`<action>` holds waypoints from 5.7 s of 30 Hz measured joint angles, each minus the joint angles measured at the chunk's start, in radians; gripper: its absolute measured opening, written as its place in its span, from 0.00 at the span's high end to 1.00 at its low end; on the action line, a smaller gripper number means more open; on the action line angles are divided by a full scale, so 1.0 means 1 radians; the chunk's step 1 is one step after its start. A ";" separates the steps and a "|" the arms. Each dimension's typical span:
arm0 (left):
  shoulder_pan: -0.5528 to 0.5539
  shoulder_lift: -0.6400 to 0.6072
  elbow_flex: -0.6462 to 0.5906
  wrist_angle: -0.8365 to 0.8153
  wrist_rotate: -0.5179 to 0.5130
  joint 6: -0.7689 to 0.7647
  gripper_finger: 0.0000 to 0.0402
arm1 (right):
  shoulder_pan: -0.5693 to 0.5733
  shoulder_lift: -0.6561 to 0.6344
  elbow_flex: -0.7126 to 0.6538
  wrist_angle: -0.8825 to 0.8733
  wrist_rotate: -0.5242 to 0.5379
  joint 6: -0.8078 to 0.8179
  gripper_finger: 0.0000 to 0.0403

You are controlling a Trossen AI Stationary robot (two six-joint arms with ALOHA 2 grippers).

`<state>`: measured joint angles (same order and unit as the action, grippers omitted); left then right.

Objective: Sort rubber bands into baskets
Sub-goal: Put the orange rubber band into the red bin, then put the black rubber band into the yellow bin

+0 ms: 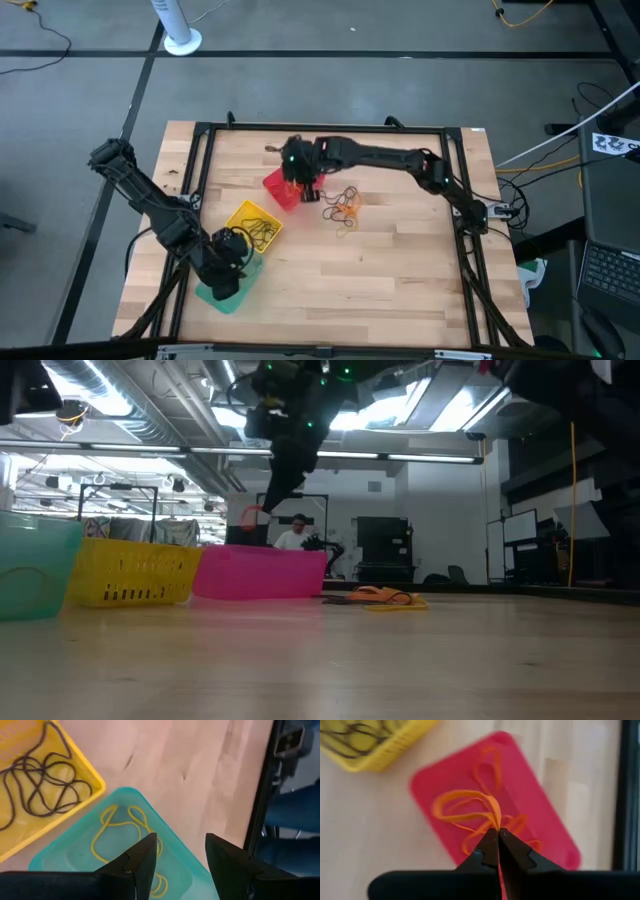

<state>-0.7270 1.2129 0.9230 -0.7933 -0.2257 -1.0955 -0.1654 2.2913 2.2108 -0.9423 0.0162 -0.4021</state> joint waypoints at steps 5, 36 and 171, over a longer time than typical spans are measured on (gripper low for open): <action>0.031 0.000 0.000 0.000 -0.035 -0.017 0.59 | -0.046 0.000 0.000 -0.002 -0.007 0.001 0.98; 0.231 0.000 0.000 0.097 -0.076 0.002 0.59 | -0.215 0.001 0.000 -0.497 -0.106 0.064 0.64; 0.262 -0.317 0.002 0.077 -0.072 0.310 0.59 | 0.231 0.153 0.143 0.417 0.105 0.553 1.00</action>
<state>-0.4652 0.8963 0.9245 -0.7158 -0.2978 -0.7853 0.0654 2.4439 2.3540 -0.5250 0.1215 0.1509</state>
